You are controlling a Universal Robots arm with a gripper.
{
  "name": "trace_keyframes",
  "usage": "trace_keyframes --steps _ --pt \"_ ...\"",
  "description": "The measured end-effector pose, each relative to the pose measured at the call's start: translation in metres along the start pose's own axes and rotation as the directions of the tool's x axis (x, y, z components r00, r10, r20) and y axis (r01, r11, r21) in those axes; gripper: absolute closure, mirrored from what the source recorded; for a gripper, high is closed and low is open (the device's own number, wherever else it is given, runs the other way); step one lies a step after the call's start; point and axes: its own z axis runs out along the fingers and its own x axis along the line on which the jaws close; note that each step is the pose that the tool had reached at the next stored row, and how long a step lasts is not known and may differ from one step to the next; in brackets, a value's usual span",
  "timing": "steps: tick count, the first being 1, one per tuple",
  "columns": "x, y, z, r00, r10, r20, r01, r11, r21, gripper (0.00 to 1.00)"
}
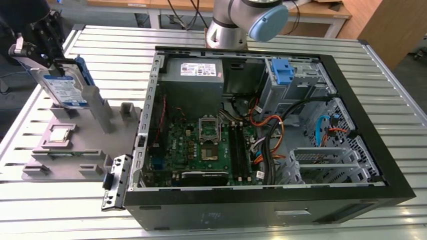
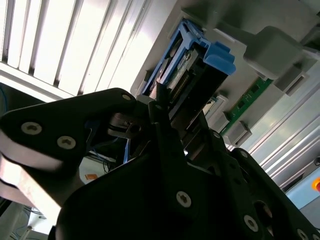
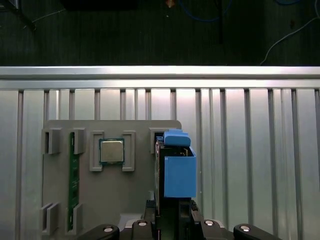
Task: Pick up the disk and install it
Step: 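Pick up the disk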
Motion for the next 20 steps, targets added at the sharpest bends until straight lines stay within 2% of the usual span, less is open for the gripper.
trace_keyframes --steps 7,20 --pt "-0.0007 0.0005 -0.0154 1.0000 0.000 0.0000 0.000 1.0000 -0.0001 0.65" --pt "-0.0026 0.0019 -0.0578 1.0000 0.000 0.0000 0.000 1.0000 -0.0001 0.65"
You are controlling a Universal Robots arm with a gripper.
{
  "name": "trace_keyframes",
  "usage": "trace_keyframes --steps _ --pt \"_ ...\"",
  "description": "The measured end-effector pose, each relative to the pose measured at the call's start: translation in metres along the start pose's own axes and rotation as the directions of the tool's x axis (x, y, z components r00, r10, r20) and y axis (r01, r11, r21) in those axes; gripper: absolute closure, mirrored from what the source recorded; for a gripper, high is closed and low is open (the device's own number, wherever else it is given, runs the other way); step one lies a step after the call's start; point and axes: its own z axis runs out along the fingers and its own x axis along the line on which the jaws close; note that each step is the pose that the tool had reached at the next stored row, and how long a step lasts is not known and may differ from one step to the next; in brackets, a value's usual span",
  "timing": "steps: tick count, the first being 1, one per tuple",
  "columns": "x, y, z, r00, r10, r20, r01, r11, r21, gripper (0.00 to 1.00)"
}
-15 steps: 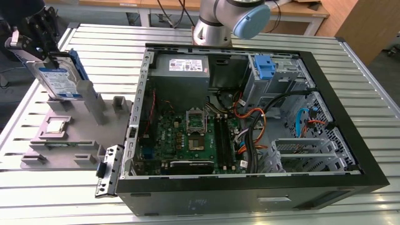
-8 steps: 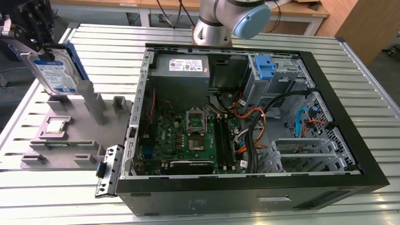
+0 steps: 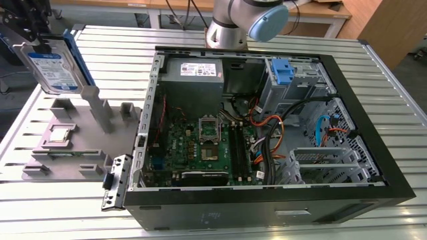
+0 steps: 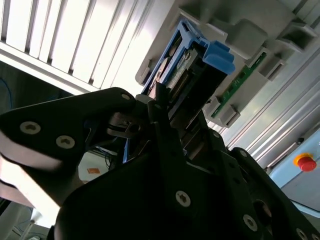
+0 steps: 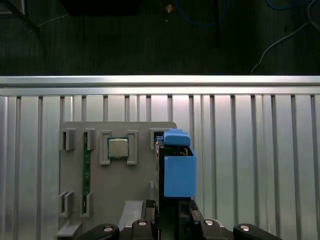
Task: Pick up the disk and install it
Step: 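Pick up the disk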
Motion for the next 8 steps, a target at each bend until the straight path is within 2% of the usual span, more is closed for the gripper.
trace_keyframes --steps 5,8 --pt "-0.0007 0.0005 -0.0153 1.0000 0.000 0.0000 0.000 1.0000 0.0001 0.65" --pt "-0.0010 0.0007 -0.0215 1.0000 0.000 -0.0001 0.000 1.0000 -0.0002 0.65"
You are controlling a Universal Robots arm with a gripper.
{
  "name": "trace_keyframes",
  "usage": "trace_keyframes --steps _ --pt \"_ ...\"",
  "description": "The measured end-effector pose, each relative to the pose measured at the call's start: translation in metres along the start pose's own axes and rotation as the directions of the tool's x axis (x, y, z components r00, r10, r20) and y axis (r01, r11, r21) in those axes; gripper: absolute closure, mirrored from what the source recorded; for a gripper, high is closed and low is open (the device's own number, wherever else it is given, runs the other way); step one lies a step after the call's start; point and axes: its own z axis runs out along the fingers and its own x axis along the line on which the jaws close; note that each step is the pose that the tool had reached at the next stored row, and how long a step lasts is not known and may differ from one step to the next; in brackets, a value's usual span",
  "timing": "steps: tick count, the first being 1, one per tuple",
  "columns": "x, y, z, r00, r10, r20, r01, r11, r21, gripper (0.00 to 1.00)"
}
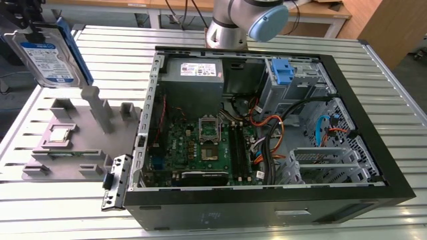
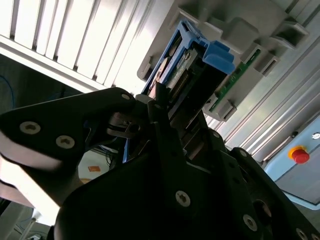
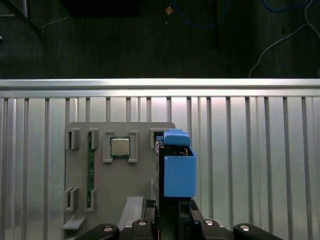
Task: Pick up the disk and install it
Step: 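Pick up the disk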
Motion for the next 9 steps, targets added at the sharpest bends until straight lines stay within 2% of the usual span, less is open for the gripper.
trace_keyframes --steps 9 --pt "-0.0001 0.0000 -0.0018 1.0000 0.000 0.0002 0.000 1.0000 0.0002 0.65"
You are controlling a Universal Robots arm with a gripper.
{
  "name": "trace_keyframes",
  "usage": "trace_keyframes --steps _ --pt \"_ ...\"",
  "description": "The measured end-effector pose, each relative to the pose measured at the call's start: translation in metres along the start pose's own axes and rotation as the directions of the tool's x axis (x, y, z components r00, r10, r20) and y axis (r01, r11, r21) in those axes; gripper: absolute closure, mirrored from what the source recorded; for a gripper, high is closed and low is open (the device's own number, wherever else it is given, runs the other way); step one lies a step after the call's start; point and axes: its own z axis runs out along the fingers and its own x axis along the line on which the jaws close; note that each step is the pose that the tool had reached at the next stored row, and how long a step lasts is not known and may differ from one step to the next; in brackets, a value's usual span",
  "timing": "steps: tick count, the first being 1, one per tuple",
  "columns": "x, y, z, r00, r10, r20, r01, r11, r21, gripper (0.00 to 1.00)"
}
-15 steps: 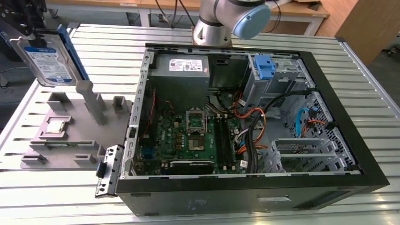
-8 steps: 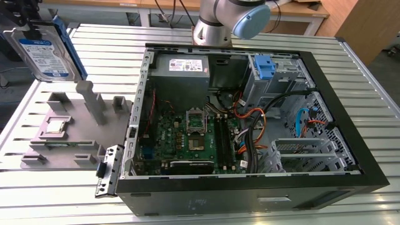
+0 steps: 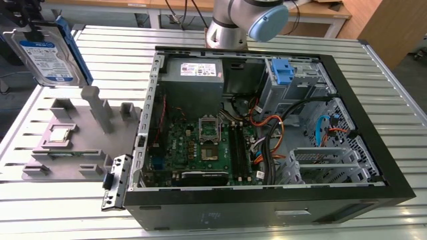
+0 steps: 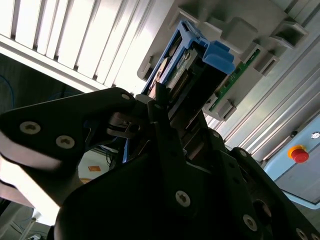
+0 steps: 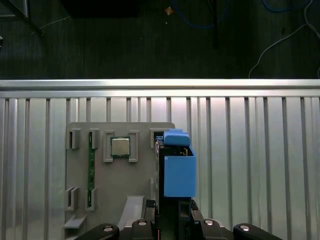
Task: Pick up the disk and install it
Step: 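Pick up the disk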
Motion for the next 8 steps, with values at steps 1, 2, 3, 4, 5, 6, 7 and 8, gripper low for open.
trace_keyframes --steps 1,2,3,4,5,6,7,8 --pt "0.0000 0.0000 -0.0001 1.0000 0.000 0.0000 0.000 1.0000 0.0000 0.65" --pt "0.0000 0.0000 -0.0003 1.0000 0.000 0.0000 0.000 1.0000 0.0000 0.65" --pt "0.0000 0.0000 -0.0003 1.0000 0.000 0.0000 0.000 1.0000 0.0000 0.65" --pt "0.0000 0.0000 -0.0003 1.0000 0.000 0.0000 0.000 1.0000 0.0000 0.65" --pt "0.0000 0.0000 -0.0003 1.0000 0.000 0.0000 0.000 1.0000 0.0000 0.65" --pt "0.0000 0.0000 -0.0003 1.0000 0.000 0.0000 0.000 1.0000 0.0000 0.65" --pt "0.0000 0.0000 -0.0003 1.0000 0.000 0.0000 0.000 1.0000 0.0000 0.65" --pt "0.0000 0.0000 -0.0004 1.0000 0.000 0.0000 0.000 1.0000 0.0000 0.65"
